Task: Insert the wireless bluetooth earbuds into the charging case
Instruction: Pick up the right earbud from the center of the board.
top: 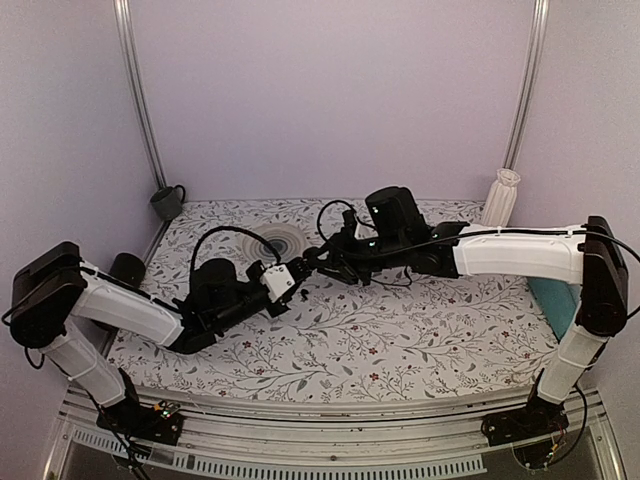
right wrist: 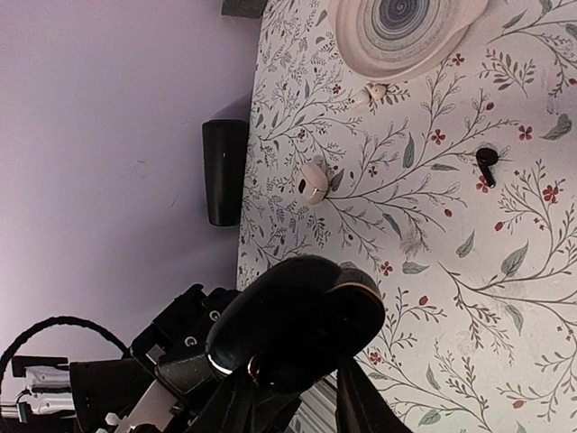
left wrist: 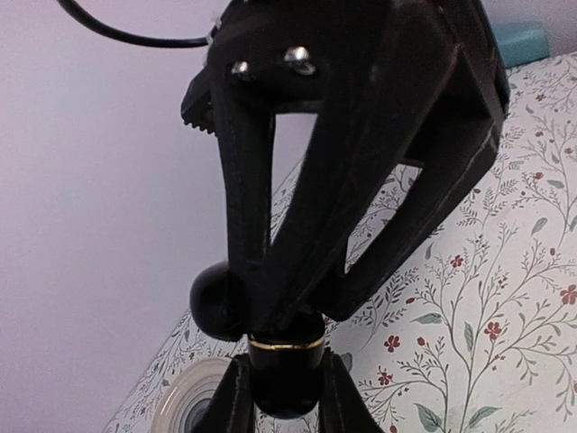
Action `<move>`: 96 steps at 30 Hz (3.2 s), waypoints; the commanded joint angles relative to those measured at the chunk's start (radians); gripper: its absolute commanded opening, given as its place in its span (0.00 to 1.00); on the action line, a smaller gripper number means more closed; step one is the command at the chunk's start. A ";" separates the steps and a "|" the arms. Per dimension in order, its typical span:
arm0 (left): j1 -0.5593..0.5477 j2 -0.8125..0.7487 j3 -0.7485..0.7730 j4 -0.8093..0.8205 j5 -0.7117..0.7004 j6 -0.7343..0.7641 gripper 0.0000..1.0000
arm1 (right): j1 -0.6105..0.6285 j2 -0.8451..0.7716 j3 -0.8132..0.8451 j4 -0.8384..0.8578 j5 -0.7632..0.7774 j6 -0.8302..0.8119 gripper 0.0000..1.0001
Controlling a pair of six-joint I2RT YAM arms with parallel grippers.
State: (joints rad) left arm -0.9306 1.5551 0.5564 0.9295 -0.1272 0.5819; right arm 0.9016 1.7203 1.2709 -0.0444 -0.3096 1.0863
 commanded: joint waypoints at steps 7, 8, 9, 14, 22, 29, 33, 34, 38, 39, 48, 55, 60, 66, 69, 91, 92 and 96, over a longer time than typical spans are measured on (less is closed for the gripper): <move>-0.077 0.052 -0.010 0.149 -0.031 0.115 0.00 | -0.007 0.035 0.054 -0.019 -0.016 0.047 0.31; -0.082 0.057 -0.013 0.162 -0.033 0.124 0.00 | -0.007 0.038 0.057 -0.024 -0.019 0.051 0.31; -0.087 0.062 -0.015 0.170 -0.040 0.134 0.00 | -0.006 0.042 0.062 -0.028 -0.021 0.053 0.31; -0.108 0.096 -0.012 0.209 -0.077 0.179 0.00 | -0.006 0.059 0.077 -0.053 -0.040 0.065 0.31; -0.125 0.126 -0.017 0.278 -0.095 0.212 0.00 | -0.006 0.071 0.080 -0.065 -0.042 0.083 0.27; -0.125 0.126 -0.036 0.336 -0.055 0.189 0.00 | -0.007 0.085 0.085 -0.063 -0.044 0.099 0.18; -0.124 0.127 -0.035 0.340 -0.025 0.154 0.00 | -0.007 0.087 0.094 -0.073 -0.043 0.103 0.18; -0.123 0.126 -0.033 0.340 -0.018 0.146 0.00 | -0.007 0.086 0.096 -0.077 -0.041 0.104 0.23; -0.120 0.123 -0.035 0.346 0.010 0.118 0.00 | -0.008 0.083 0.085 -0.079 -0.039 0.112 0.31; -0.119 0.122 -0.035 0.344 0.016 0.114 0.00 | -0.007 0.084 0.084 -0.079 -0.041 0.113 0.31; -0.115 0.127 -0.024 0.324 0.038 0.099 0.00 | -0.006 0.081 0.089 -0.080 -0.043 0.121 0.20; -0.098 0.142 -0.019 0.307 0.029 0.078 0.00 | -0.007 0.066 0.086 -0.093 -0.035 0.114 0.12; -0.080 0.149 -0.022 0.301 0.043 0.047 0.00 | -0.011 0.058 0.085 -0.107 -0.019 0.105 0.12; -0.066 0.170 -0.015 0.275 0.049 0.017 0.00 | -0.016 0.051 0.071 -0.108 -0.017 0.101 0.12; -0.063 0.182 -0.018 0.275 0.049 0.011 0.00 | -0.022 0.045 0.063 -0.108 -0.016 0.101 0.12; -0.043 0.225 -0.011 0.274 0.032 -0.016 0.00 | -0.046 0.039 0.029 -0.092 -0.034 0.069 0.20; -0.042 0.225 -0.009 0.273 0.033 -0.018 0.00 | -0.045 0.040 0.029 -0.089 -0.038 0.059 0.23; -0.043 0.221 -0.005 0.272 0.045 -0.028 0.00 | -0.045 0.044 0.032 -0.075 -0.044 0.007 0.29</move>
State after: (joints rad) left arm -0.9733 1.7676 0.5282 1.1751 -0.1421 0.5694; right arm 0.8619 1.7771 1.3075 -0.1963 -0.3454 1.1568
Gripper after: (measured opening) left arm 0.187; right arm 0.271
